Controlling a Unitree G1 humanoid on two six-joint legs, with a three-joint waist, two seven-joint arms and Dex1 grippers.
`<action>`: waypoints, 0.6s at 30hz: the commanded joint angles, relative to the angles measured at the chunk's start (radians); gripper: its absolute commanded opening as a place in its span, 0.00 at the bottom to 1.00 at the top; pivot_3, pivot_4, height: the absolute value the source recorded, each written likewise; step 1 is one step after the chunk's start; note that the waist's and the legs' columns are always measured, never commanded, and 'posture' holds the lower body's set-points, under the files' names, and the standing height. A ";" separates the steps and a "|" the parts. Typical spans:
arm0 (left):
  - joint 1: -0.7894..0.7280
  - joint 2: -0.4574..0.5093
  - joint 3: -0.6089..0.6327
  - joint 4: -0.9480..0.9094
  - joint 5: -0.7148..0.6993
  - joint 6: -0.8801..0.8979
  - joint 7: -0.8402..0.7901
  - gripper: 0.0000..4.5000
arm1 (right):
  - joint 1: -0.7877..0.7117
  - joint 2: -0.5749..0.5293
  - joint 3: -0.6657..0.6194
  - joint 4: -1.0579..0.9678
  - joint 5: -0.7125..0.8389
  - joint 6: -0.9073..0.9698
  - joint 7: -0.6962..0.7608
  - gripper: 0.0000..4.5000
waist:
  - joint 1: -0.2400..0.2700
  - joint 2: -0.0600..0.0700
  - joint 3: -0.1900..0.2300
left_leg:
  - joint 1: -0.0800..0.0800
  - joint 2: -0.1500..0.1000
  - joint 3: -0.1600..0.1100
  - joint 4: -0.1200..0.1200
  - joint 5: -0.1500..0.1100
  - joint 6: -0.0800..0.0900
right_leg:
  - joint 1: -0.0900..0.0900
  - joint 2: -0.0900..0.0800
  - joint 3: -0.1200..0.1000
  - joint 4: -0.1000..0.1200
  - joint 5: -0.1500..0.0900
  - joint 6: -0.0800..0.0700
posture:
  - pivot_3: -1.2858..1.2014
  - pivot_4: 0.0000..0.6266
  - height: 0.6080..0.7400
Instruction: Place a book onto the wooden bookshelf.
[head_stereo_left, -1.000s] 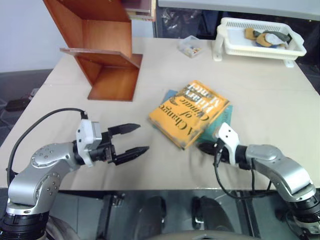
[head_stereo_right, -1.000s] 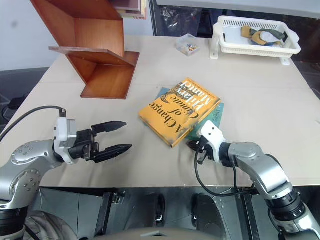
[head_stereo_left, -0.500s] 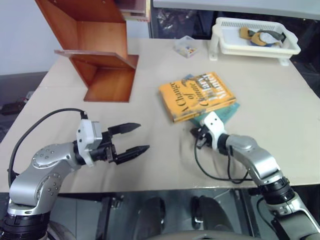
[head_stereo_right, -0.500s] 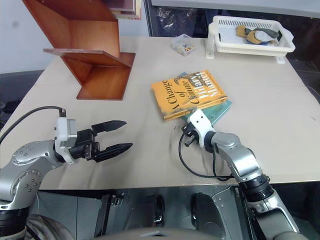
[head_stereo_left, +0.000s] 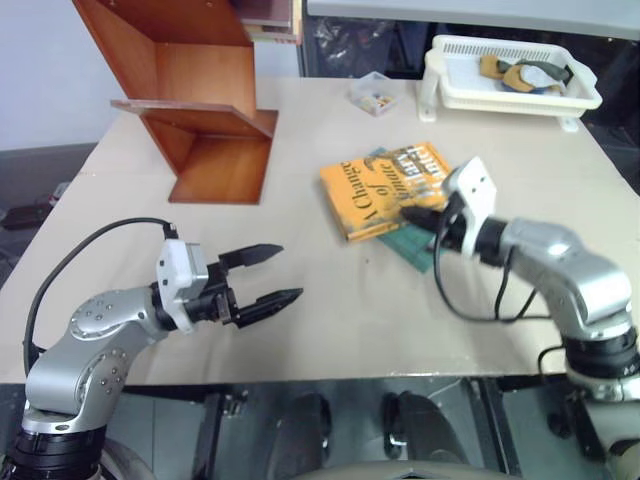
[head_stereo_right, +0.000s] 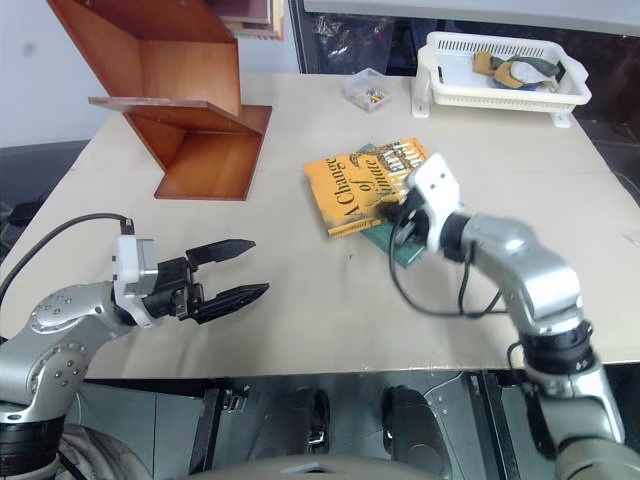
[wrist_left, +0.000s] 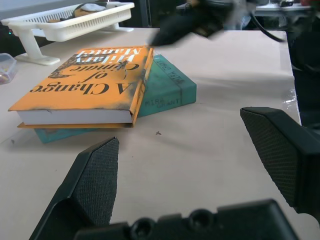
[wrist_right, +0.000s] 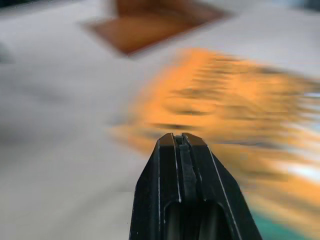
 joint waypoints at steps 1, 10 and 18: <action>-0.009 -0.012 -0.003 -0.038 -0.009 -0.017 0.009 1.00 | -0.200 -0.059 0.068 0.442 -0.182 -0.276 0.058 0.01 | -0.007 0.001 0.001 | 0.000 -0.001 0.002 0.000 0.000 0.000 | 0.000 0.000 0.001 -0.001 0.001 -0.001 | 0.52 0.24 1.00; 0.016 -0.023 0.011 -0.072 -0.016 -0.018 0.033 1.00 | -0.508 -0.007 0.247 1.244 -0.465 -0.805 0.235 0.01 | -0.012 0.001 0.001 | -0.001 0.000 0.010 -0.003 0.000 0.000 | -0.007 0.006 0.011 0.000 0.004 0.002 | 0.52 0.24 1.00; 0.059 -0.035 0.019 -0.101 -0.021 -0.021 0.057 1.00 | -0.427 -0.063 0.246 1.103 -0.477 -0.762 0.437 0.01 | -0.006 0.000 0.000 | 0.001 0.001 0.011 -0.002 0.000 0.000 | -0.005 0.002 0.011 0.001 0.002 0.000 | 0.52 0.24 1.00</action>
